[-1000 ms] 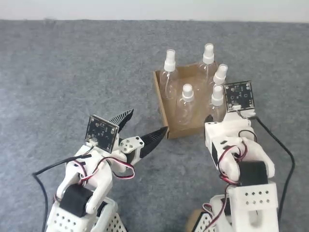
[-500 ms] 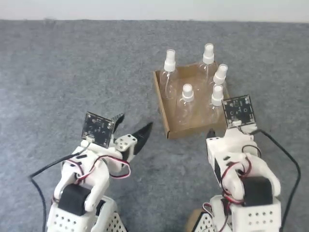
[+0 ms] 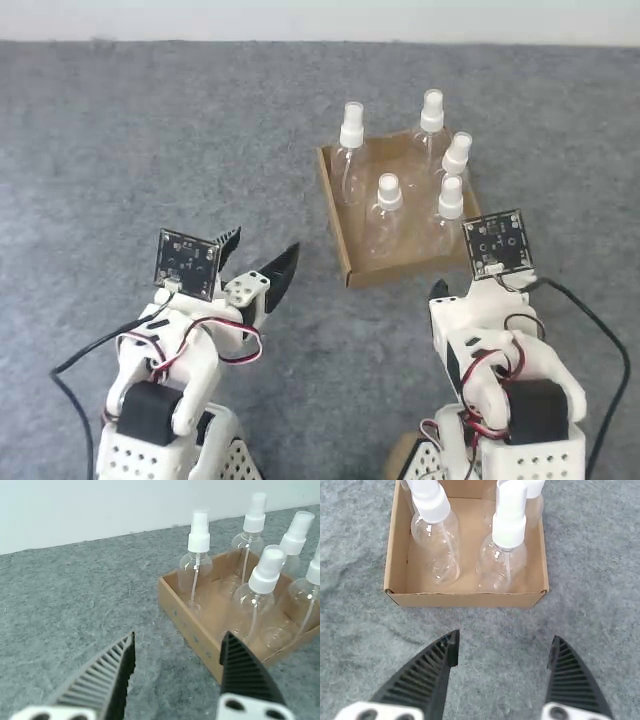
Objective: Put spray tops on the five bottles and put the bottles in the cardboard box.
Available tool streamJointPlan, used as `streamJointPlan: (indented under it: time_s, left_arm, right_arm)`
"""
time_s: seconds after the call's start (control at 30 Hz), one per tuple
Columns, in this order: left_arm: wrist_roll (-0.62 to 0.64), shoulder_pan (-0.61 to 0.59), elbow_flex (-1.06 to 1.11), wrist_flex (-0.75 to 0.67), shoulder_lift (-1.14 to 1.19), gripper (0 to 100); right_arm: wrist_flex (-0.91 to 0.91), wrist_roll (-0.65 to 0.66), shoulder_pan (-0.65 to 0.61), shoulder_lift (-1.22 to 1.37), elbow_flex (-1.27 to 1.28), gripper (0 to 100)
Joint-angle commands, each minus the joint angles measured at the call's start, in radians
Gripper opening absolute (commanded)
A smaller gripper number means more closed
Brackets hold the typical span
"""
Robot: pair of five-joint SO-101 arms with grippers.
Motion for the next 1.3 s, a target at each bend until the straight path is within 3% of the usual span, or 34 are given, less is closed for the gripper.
streamJointPlan:
  time_s: [0.0,0.33,0.9,1.27]
  left_arm:
    - [0.000,-0.003,-0.016,0.014,-0.012,25]
    - [-0.002,-0.003,0.012,0.100,-0.247,25]
    - [-0.002,-0.003,0.012,0.089,-0.230,25]
    - [0.005,-0.087,-0.015,0.094,-0.232,25]
  right_arm:
    - [0.008,0.008,-0.002,-0.013,-0.058,23.6]
    - [-0.001,0.011,-0.001,-0.015,-0.012,23.6]
    - [0.008,0.012,0.001,-0.185,0.017,23.5]
    - [0.008,0.012,0.001,-0.185,0.017,23.5]
